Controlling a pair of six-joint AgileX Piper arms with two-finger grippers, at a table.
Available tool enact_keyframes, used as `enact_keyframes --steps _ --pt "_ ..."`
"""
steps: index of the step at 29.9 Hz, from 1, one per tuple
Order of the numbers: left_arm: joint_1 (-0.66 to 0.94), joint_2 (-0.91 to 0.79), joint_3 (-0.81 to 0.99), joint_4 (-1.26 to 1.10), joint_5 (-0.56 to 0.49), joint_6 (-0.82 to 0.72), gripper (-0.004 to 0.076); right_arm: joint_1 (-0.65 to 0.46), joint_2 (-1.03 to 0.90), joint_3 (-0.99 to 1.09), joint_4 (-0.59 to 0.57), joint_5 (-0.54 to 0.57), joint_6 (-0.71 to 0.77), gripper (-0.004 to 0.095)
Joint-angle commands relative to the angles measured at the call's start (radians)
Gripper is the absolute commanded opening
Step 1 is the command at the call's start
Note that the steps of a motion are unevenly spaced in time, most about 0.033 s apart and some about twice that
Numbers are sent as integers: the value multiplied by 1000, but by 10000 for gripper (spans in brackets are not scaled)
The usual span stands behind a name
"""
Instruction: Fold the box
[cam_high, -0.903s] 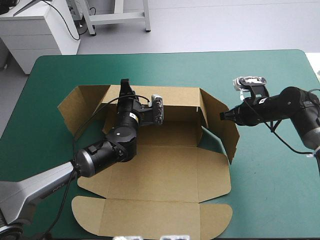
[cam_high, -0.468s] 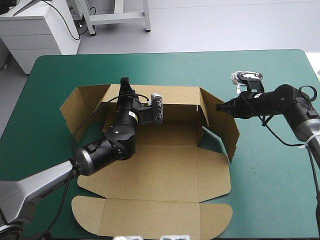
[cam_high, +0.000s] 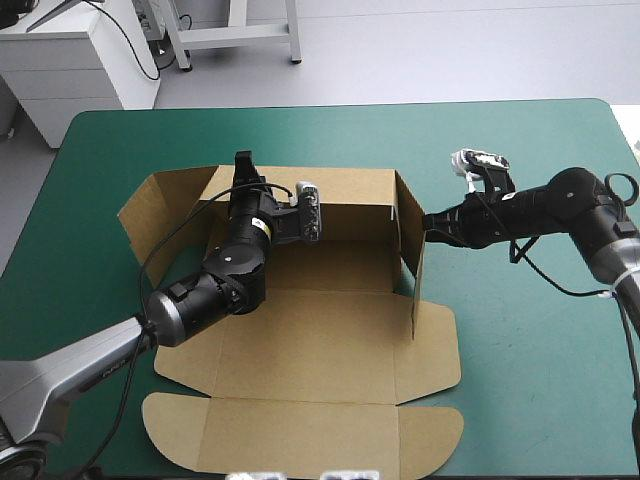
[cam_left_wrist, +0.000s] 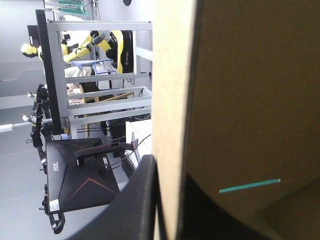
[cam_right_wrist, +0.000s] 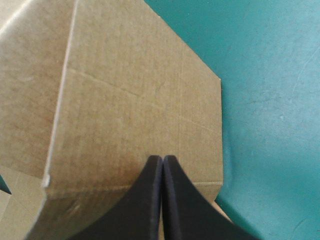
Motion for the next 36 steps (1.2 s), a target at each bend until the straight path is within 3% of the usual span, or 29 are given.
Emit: enact_keyframes --steps 1,4,9,13,18,23,29,31,36 --pt "2 -29 -28 -7 20 -11 17 0 -47 24 56 -8 -67 -18" --pt "2 -29 -28 -29 20 -11 17 0 -71 117 151 -94 -185 -18" --pt "2 -29 -28 -18 20 -11 13 0 -123 284 390 -219 -554 -18" --pt "2 -29 -28 -18 20 -11 11 0 -127 331 483 -244 -724 -18" --pt "2 -29 -28 -18 15 -11 11 0 -123 330 485 -171 -846 20" --pt "2 -29 -28 -18 17 -11 11 0 -123 322 427 -124 -896 253" --pt "2 -29 -28 -18 15 -26 11 0 -123 310 381 -149 -896 655" --pt "2 -29 -28 -18 15 -26 11 2 -118 310 381 -161 -903 711" --pt "2 -29 -28 -18 15 -26 11 74 -82 310 377 -218 -824 715"
